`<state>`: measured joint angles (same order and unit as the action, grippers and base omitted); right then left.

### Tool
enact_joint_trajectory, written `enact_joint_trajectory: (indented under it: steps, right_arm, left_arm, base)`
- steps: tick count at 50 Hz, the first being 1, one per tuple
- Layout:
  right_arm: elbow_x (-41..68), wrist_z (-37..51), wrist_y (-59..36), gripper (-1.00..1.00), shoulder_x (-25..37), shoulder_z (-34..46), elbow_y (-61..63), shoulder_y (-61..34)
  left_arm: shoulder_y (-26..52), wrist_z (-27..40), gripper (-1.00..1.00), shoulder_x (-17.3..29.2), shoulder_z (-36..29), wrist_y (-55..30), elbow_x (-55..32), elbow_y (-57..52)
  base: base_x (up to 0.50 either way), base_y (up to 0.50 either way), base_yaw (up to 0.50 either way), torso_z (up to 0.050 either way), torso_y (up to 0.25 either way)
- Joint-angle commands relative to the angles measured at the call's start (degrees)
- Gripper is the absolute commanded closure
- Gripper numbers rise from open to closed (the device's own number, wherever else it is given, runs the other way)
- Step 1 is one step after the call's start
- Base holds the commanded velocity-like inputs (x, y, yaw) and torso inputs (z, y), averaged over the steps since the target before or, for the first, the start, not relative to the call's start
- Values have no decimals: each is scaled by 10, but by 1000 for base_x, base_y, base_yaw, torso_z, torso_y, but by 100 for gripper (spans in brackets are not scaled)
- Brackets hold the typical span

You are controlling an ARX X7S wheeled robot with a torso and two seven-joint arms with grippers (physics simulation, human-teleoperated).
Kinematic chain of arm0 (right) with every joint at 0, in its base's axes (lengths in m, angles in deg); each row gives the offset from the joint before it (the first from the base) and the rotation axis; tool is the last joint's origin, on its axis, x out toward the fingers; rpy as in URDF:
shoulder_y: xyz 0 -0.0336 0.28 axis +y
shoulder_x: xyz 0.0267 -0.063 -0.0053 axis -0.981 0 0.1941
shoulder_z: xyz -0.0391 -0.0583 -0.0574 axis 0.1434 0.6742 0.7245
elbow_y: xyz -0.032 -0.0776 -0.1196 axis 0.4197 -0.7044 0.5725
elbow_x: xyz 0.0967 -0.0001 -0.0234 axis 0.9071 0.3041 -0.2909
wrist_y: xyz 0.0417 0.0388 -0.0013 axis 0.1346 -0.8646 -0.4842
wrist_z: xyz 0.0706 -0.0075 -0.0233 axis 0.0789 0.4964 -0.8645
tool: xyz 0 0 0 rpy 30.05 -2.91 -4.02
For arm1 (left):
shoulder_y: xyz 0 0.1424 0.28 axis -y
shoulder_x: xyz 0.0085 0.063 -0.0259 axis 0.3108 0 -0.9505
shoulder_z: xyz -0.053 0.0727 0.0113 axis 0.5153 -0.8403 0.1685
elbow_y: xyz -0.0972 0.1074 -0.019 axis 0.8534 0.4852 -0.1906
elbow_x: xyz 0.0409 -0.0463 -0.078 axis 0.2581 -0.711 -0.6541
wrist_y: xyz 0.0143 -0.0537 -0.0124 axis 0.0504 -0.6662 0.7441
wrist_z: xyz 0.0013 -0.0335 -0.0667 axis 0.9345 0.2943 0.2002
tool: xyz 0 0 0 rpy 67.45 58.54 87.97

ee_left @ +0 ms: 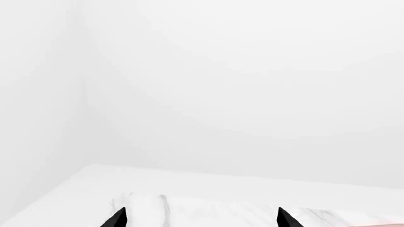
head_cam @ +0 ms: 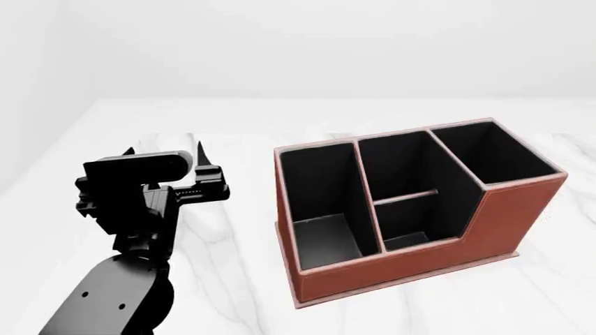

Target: Pick up the book and place it in the left compartment of the caddy.

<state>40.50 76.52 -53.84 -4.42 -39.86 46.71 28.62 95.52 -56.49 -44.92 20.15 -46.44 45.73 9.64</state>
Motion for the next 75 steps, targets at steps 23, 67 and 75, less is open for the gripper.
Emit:
enact_joint_trajectory:
  steps: [23,67,75]
  right_arm:
    - [-105,-178,-38,100,-72,52,-175,-23]
    - [342,-23,-286,100,86,684,-280,-1228]
    - [293,-78,-349,100,24,700,-409,-1292]
  left_arm:
    - [-2,9,-100,8,-7,3,-7,-4]
    - [-2,19,-100,16,-12,9,-16,-6]
    - [0,20,-100,17,-13,9,-18,-3]
  base:
    - [0,0,0,0,0]
    - [0,0,0,0,0]
    - [0,0,0,0,0]
